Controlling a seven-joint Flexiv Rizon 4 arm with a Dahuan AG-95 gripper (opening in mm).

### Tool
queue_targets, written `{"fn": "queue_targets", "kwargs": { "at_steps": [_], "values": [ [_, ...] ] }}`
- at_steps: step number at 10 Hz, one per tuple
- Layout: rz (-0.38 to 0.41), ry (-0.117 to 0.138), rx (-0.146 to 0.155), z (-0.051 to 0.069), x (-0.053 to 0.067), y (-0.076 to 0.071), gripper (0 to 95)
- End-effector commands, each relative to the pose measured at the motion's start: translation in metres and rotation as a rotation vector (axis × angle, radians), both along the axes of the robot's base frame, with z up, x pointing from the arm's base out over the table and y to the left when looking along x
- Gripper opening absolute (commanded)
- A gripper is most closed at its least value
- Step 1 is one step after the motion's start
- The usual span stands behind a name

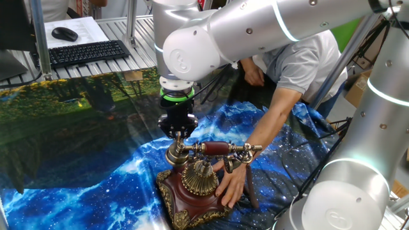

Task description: Dial a number on an old rotary phone

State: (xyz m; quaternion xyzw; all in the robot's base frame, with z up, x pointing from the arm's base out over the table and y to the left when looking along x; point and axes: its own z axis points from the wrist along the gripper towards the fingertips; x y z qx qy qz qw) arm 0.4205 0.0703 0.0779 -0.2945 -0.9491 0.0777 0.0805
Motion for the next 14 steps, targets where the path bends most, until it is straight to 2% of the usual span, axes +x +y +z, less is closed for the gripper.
{"fn": "queue_targets", "kwargs": {
  "at_steps": [1, 3, 5, 6, 10, 14],
  "values": [
    [0.000, -0.004, -0.003, 0.000, 0.000, 0.000, 0.0],
    [-0.002, -0.007, -0.007, -0.001, 0.001, 0.000, 0.0],
    [-0.002, -0.011, -0.024, -0.004, 0.003, 0.002, 0.0],
    [0.001, -0.016, -0.043, -0.006, 0.004, 0.002, 0.0],
    [0.003, -0.020, -0.065, -0.010, 0.006, 0.004, 0.0],
    [0.018, -0.024, -0.106, -0.016, 0.011, 0.007, 0.0]
  ]
}}
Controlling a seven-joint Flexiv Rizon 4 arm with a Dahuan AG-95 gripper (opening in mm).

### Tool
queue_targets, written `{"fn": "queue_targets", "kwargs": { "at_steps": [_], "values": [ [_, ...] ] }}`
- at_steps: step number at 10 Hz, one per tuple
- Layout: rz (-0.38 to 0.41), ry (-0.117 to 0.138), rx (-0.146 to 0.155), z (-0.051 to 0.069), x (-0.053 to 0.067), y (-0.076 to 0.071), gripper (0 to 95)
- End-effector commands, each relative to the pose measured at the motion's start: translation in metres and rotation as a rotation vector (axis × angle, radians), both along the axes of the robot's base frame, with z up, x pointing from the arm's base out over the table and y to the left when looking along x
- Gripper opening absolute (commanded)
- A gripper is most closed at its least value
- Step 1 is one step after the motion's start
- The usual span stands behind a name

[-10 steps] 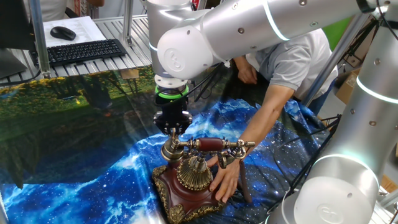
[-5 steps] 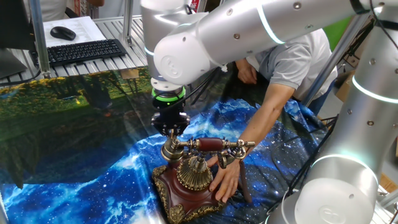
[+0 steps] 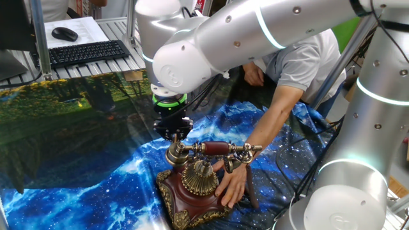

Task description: Dial a number on an old rotary phone

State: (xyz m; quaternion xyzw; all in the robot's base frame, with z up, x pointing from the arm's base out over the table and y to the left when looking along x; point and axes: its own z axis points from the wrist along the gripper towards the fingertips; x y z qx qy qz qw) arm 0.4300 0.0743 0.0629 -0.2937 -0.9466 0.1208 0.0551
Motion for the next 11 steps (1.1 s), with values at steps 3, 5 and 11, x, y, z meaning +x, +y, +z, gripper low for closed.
{"fn": "queue_targets", "kwargs": {
  "at_steps": [3, 5, 11],
  "values": [
    [0.012, -0.001, -0.010, -0.002, 0.004, 0.003, 0.0],
    [0.013, -0.001, -0.017, -0.003, 0.006, 0.003, 0.0],
    [0.012, -0.031, -0.027, -0.011, 0.012, 0.005, 0.0]
  ]
}}
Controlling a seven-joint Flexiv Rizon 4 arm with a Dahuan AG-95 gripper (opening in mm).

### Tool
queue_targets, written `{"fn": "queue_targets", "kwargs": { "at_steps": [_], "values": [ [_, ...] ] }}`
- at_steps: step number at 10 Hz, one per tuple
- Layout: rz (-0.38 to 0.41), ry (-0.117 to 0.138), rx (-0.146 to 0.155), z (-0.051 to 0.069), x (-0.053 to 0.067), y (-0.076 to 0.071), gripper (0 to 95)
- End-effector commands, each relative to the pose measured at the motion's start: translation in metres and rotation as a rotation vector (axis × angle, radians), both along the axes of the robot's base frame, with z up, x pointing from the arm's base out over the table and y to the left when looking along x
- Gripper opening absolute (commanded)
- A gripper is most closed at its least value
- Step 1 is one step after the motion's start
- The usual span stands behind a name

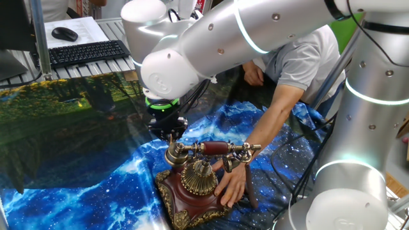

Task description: Dial a number on an old rotary phone

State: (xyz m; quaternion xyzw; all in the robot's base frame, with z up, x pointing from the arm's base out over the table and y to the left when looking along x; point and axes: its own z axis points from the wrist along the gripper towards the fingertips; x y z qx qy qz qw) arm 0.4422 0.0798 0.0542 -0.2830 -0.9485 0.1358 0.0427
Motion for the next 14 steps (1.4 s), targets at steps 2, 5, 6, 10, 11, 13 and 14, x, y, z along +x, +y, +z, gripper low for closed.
{"fn": "queue_targets", "kwargs": {
  "at_steps": [2, 5, 6, 10, 11, 13, 14],
  "values": [
    [0.000, -0.010, 0.017, -0.003, 0.002, 0.000, 0.0],
    [-0.007, 0.024, 0.108, 0.017, 0.018, -0.006, 0.0],
    [0.015, 0.022, 0.130, 0.019, 0.019, -0.007, 0.0],
    [0.069, 0.030, 0.279, 0.032, 0.013, -0.014, 0.0],
    [0.078, 0.029, 0.284, 0.036, 0.011, -0.015, 0.0],
    [0.099, 0.026, 0.288, 0.038, 0.010, -0.016, 0.0],
    [0.121, 0.033, 0.296, 0.038, 0.009, -0.016, 0.0]
  ]
}}
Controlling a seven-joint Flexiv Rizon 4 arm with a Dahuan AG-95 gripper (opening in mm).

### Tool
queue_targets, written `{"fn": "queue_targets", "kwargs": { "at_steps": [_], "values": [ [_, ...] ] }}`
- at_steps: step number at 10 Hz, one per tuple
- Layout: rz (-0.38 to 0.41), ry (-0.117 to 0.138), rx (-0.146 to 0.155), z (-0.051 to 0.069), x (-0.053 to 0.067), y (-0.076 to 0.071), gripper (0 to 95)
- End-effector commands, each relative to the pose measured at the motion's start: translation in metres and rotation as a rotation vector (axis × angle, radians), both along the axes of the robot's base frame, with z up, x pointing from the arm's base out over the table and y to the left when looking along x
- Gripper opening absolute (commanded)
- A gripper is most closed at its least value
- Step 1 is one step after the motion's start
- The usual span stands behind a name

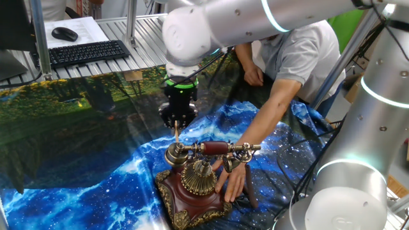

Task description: Dial a number on an old rotary phone

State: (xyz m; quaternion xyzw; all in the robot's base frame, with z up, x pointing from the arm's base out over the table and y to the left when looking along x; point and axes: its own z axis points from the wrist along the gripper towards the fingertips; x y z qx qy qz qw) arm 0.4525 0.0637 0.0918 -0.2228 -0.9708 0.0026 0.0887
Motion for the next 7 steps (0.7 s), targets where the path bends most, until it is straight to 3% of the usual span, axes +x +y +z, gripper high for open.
{"fn": "queue_targets", "kwargs": {
  "at_steps": [1, 3, 6, 7],
  "values": [
    [0.027, 0.004, -0.001, 0.000, -0.004, 0.000, 0.0],
    [0.046, -0.005, -0.011, 0.000, -0.014, 0.000, 0.0],
    [0.047, -0.018, -0.008, 0.003, -0.015, -0.004, 0.0],
    [0.048, -0.037, -0.009, 0.003, -0.016, -0.004, 0.0]
  ]
}}
